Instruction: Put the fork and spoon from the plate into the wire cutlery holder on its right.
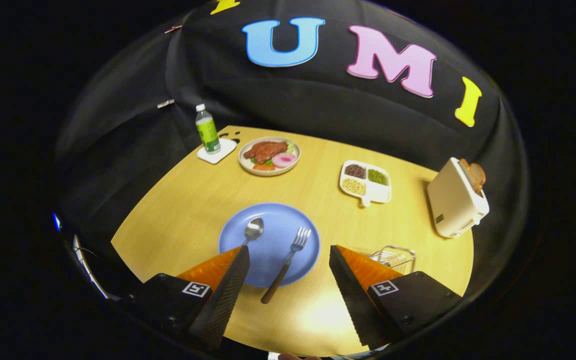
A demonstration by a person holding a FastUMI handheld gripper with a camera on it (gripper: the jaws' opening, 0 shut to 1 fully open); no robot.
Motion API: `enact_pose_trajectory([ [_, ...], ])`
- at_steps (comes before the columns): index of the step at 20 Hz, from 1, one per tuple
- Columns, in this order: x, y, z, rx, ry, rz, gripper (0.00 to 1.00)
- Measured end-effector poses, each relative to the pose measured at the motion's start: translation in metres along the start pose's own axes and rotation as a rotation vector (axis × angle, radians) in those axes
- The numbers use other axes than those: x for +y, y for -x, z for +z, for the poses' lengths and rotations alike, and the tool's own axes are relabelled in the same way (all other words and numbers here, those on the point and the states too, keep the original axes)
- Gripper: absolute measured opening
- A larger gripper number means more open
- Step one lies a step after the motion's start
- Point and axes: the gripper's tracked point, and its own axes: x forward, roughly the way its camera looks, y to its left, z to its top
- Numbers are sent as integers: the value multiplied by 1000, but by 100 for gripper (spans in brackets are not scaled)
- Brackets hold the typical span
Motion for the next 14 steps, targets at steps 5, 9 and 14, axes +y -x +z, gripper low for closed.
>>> enact_pose_trajectory([
  [5,2,-58,-45,148,62,-37,99],
  [9,1,-89,-78,286,2,-47,96],
  [14,1,-108,-77,322,-19,-53,83],
])
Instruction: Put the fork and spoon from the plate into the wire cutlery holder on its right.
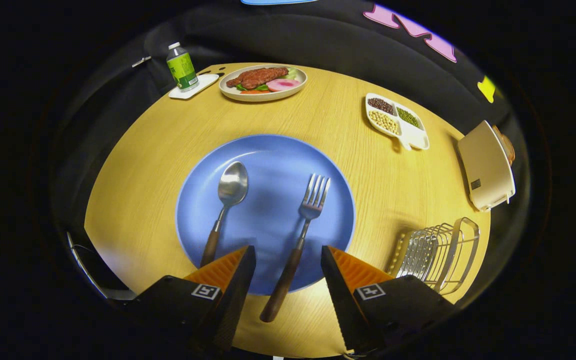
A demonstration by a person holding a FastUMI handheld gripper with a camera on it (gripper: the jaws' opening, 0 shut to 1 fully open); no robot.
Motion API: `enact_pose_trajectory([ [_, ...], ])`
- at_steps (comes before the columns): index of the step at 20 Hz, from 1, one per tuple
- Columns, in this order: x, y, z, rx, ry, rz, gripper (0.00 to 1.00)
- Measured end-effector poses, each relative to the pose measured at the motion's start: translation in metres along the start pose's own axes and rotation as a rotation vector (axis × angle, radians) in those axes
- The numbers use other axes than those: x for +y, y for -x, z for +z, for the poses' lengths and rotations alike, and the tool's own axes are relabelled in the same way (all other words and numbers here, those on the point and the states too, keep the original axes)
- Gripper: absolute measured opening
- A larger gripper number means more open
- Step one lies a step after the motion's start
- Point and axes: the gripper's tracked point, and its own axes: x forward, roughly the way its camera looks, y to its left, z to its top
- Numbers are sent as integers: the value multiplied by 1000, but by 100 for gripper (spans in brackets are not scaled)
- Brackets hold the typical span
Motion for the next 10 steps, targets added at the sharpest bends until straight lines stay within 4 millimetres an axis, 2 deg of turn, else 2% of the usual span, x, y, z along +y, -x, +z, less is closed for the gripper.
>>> enact_pose_trajectory([
  [1,2,-1,-3,15,3,0,83],
  [5,4,-13,-14,77,-2,-7,53],
  [7,1,-21,-13,97,-41,0,36],
  [9,-1,-17,-10,110,-73,7,26],
  [10,4,-17,-9,115,-83,57,15],
])
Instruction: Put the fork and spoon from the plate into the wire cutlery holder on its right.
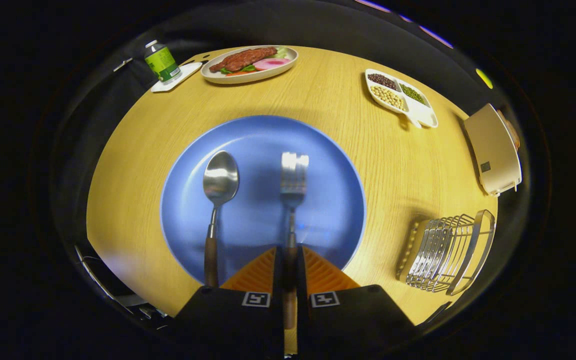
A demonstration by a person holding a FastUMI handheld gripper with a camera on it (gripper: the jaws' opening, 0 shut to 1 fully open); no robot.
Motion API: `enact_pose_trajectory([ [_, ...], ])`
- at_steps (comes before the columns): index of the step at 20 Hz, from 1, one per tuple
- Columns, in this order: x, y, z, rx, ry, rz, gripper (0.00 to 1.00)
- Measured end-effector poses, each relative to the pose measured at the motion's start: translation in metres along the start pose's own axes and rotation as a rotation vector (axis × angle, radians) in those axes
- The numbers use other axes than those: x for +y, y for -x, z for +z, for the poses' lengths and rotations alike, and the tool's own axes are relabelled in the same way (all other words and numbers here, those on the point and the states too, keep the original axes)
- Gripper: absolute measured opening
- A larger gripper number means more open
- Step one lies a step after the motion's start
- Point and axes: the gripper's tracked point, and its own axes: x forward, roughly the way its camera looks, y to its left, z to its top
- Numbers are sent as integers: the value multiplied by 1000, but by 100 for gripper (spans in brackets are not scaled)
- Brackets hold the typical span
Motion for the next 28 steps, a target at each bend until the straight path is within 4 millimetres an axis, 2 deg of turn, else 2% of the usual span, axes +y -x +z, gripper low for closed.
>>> enact_pose_trajectory([
  [3,-2,7,-1,7,17,67,10],
  [5,-6,22,1,-9,2,98,9],
  [7,-10,45,2,-16,1,121,5],
  [11,-31,104,-1,-13,34,118,5],
  [15,-75,162,-13,24,94,57,6],
  [18,-121,190,-24,76,167,-29,5],
  [22,-160,202,-40,179,170,-69,5],
  [28,-192,189,-55,355,237,-60,6],
])
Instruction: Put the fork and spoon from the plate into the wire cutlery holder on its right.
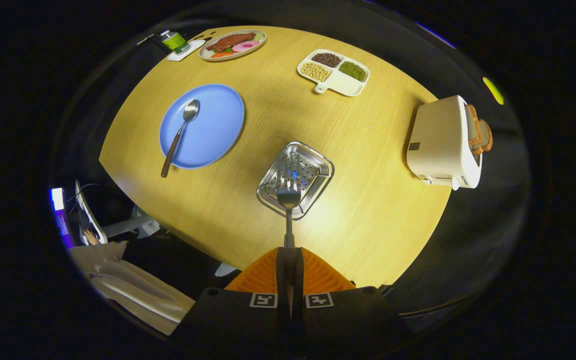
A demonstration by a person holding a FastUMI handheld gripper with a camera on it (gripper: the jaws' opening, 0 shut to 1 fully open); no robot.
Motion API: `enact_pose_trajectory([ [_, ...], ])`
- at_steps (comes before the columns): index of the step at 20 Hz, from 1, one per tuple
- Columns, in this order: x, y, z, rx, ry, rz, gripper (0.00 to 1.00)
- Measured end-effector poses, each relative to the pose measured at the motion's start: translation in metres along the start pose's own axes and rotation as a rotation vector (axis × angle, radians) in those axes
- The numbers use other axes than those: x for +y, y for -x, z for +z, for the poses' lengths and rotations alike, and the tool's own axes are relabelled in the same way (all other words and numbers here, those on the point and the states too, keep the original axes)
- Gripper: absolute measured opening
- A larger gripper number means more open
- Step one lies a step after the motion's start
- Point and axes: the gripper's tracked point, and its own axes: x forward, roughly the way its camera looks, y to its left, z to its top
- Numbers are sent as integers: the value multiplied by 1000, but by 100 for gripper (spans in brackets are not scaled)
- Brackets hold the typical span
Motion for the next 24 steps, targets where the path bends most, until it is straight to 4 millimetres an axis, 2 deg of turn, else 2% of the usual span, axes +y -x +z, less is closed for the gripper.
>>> enact_pose_trajectory([
  [8,-10,-39,10,183,-1,33,7],
  [11,-9,-48,18,205,-20,39,7],
  [15,-8,-51,27,191,-36,43,14],
  [17,-6,-48,31,150,-34,48,35],
  [19,0,-44,37,98,-60,76,75],
  [20,1,-40,41,63,-89,86,87],
  [22,3,-31,51,-26,-156,103,99],
  [24,6,-17,61,-124,-208,112,100],
])
